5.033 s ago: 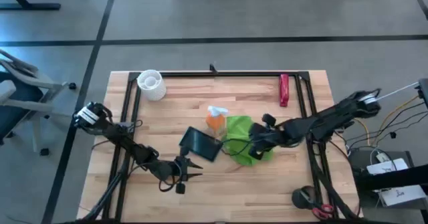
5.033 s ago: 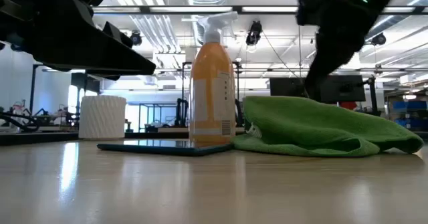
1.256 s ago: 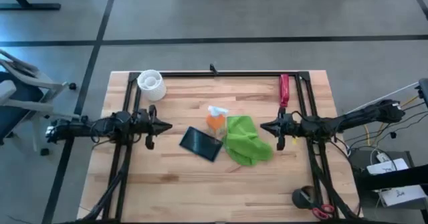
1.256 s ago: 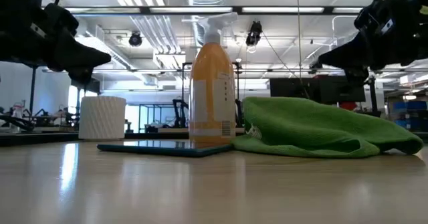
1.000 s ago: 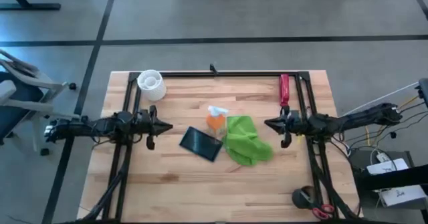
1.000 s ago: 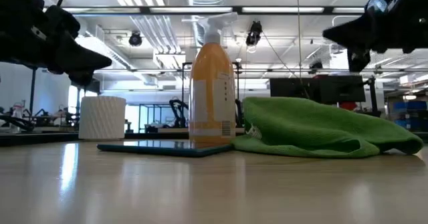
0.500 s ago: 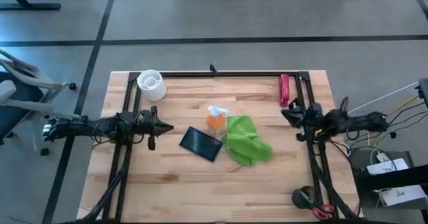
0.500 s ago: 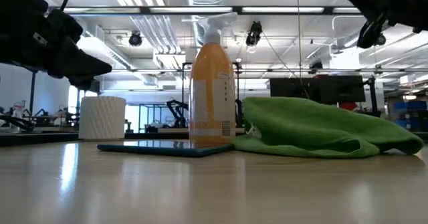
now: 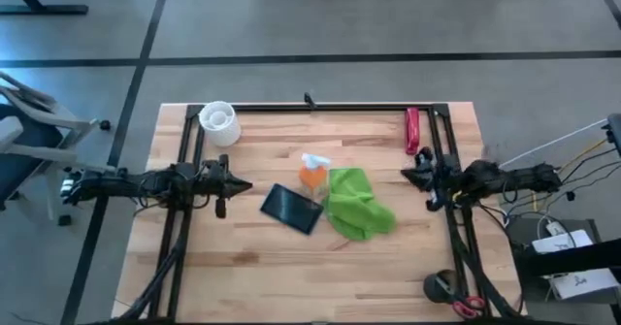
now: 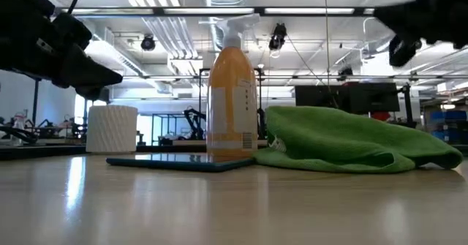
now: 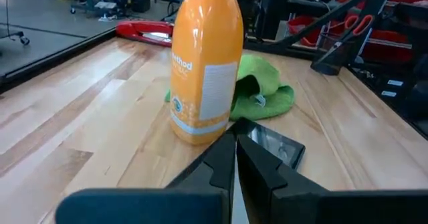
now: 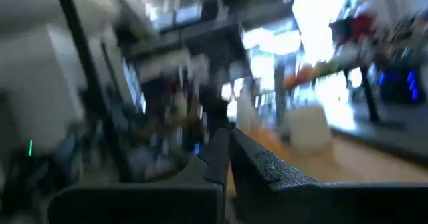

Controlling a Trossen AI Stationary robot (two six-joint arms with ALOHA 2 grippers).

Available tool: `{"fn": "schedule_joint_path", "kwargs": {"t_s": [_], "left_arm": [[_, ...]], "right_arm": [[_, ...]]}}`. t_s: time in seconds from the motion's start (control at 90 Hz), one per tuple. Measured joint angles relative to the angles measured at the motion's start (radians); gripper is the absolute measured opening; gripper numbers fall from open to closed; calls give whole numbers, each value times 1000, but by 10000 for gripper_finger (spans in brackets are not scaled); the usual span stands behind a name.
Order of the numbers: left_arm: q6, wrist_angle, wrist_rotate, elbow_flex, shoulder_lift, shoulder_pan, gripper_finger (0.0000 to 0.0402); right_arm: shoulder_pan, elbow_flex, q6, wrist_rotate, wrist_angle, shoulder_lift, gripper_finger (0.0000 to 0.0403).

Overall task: Apply microfiber cloth
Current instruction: Return to Home Position

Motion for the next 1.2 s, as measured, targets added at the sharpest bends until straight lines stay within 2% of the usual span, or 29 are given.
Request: {"fn": "schedule_joint_path", "kwargs": {"t_s": [0.078,1.2], "left_arm": [[0,2,0,0,4,0,0],[0,9,0,0,27,0,0]], "right_arm": [[0,1,-9,-9,-121,0,0],[0,0,-34,-24,-123,16,0]]}}
